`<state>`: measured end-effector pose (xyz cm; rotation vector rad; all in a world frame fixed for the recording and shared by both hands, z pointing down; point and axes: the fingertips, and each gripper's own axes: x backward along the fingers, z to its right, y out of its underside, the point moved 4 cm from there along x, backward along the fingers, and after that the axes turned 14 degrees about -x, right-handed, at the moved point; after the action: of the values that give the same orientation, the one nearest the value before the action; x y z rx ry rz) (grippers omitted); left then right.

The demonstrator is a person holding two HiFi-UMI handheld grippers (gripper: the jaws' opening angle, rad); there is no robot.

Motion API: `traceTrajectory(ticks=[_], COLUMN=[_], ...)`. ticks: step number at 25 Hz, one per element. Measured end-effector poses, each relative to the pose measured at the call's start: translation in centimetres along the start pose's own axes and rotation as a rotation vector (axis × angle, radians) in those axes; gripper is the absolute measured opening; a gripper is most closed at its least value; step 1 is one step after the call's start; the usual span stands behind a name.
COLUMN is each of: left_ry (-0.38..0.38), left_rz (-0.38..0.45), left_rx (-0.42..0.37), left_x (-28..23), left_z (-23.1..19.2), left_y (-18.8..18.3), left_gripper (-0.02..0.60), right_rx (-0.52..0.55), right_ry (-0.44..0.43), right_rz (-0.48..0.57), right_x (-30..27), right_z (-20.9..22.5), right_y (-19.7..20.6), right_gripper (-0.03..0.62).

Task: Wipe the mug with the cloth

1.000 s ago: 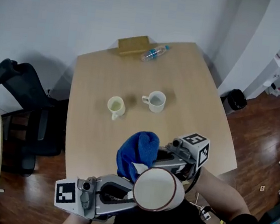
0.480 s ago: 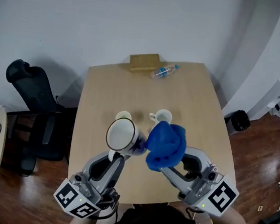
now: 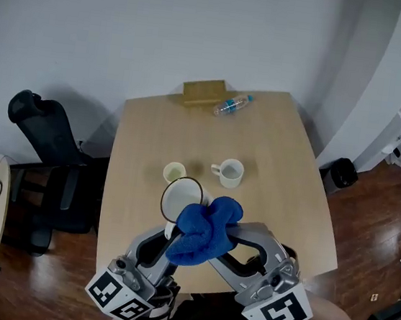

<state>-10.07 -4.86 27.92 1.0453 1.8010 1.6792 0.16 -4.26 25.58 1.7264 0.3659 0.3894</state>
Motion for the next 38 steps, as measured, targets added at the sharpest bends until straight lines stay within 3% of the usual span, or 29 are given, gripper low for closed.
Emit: traceTrajectory(ticks=[3, 6, 8, 10, 14, 18, 20, 27, 30, 34, 38], left_ry=[0.021, 0.08, 0.142, 0.212, 0.348, 0.403, 0.405, 0.392, 0.367, 0.289, 0.245], left_rz=[0.014, 0.035, 0.051, 0.071, 0.135, 0.213, 0.25, 0.343, 0.343, 0.344, 0.339], left_rx=[0.01, 0.042, 0.079, 0.128, 0.239, 0.329, 0.371, 0.477, 0.469, 0.458, 0.385], left_x=[0.6, 1.4, 1.7, 1.7, 1.6, 1.1, 1.4, 1.8, 1.2, 1.8, 2.4], left_z=[0.1, 0.6, 1.3, 2.3, 4.3, 5.3, 4.8, 4.1, 4.4, 3.0, 1.9], left_y=[-0.4, -1.3, -1.9, -2.4, -2.9, -3.5, -3.3, -3.3, -3.6, -3.2, -3.6], left_gripper=[0.06, 0.06, 0.06, 0.06, 0.06, 0.06, 0.06, 0.06, 0.06, 0.06, 0.06], right_rx=[-0.115, -0.374, -0.538, -0.7, -1.143, -1.647, -1.784, -1.907, -1.91, -1.918, -1.911], right_ry=[0.038, 0.047, -0.005, -0.087, -0.328, -0.591, -0.647, -0.683, -0.689, -0.629, -0.573], right_rz=[-0.004, 0.042, 0.113, 0.171, 0.257, 0.471, 0.533, 0.515, 0.45, 0.441, 0.448], right_x=[1.1, 1.7, 1.8, 1.8, 1.0, 0.1, -0.5, -2.4, -2.7, -2.1, -1.2], right_z=[1.8, 4.8, 7.1, 9.2, 9.6, 7.5, 6.4, 2.8, 0.8, 1.1, 1.8], right_y=[0.5, 0.9, 1.1, 2.3, 5.4, 6.2, 6.1, 6.7, 7.1, 7.9, 8.3], right_gripper=[0.11, 0.109, 0.109, 0.107, 0.107, 0.107, 0.107, 0.107, 0.107, 0.107, 0.107])
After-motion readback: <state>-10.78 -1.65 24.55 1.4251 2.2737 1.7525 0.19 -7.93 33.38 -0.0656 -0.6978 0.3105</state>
